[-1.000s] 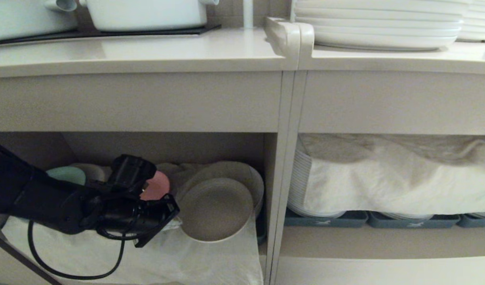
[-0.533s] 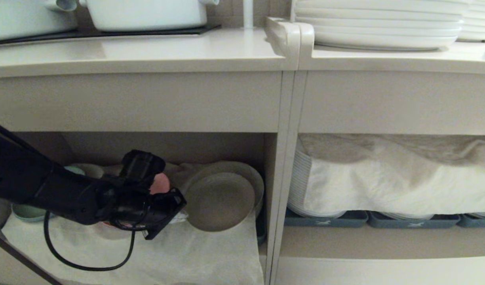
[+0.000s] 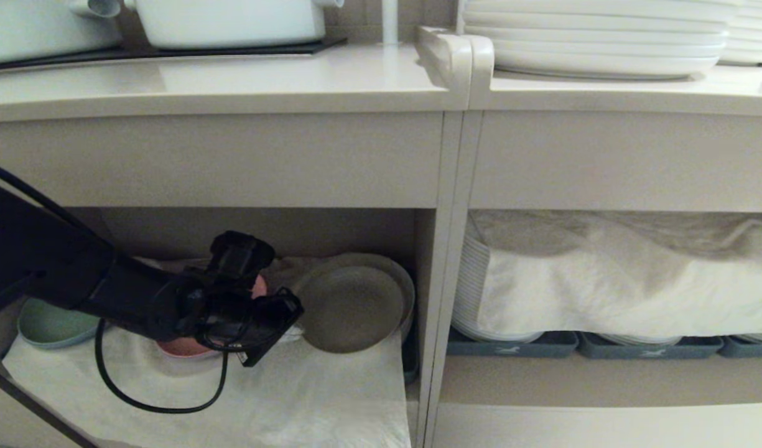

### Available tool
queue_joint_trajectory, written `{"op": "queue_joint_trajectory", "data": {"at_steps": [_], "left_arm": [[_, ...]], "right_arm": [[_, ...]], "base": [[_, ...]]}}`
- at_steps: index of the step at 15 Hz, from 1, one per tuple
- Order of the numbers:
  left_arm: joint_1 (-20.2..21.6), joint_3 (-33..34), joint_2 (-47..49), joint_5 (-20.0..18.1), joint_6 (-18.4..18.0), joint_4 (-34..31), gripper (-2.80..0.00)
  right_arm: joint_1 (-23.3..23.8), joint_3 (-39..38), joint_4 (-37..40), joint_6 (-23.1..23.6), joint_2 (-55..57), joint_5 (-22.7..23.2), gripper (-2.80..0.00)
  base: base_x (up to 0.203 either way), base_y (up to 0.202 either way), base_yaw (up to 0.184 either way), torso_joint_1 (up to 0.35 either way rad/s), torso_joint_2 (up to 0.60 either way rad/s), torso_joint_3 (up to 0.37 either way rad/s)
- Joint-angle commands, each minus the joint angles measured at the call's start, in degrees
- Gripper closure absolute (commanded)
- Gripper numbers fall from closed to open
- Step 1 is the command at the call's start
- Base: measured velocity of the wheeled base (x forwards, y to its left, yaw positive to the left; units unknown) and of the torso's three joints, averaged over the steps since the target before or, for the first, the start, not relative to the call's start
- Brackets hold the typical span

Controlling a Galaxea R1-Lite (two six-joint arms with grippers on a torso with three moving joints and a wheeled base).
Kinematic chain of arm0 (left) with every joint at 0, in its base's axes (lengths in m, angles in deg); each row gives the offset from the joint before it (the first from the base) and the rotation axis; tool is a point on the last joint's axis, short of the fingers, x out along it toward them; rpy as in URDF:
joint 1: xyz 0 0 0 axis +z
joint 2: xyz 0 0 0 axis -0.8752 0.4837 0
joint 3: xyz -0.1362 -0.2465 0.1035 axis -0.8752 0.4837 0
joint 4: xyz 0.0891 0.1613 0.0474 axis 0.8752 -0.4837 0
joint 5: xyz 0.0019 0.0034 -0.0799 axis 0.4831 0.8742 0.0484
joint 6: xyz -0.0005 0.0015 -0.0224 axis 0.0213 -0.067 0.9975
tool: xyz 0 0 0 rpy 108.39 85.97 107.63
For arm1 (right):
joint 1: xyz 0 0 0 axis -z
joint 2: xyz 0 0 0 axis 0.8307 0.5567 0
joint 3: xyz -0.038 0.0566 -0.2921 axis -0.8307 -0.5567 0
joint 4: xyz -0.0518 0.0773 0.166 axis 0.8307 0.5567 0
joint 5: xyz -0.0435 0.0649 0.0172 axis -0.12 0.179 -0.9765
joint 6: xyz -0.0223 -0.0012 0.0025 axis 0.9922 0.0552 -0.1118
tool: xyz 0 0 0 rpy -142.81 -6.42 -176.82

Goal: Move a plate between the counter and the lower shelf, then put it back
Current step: Put the plate in the cupboard

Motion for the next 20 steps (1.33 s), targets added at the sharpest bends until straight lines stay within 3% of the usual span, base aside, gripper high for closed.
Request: {"op": "queue_joint_trajectory", "data": {"at_steps": [1,20], "left_arm": [[-0.2,-1.0,1.0,0.2,0.4,0.1,0.00],[-0.2,-5.7,4.4,0.9,0.3,0.1,0.00]], "right_arm": [[0.0,0.0,0.0,0.0,0.1,0.0,0.00],[0.0,0.0,0.0,0.0,0.1,0.0,0.00]], "base": [[0.000,0.000,0.000,0.000,0.00,0.000],[0.000,0.000,0.000,0.000,0.00,0.000]]}}
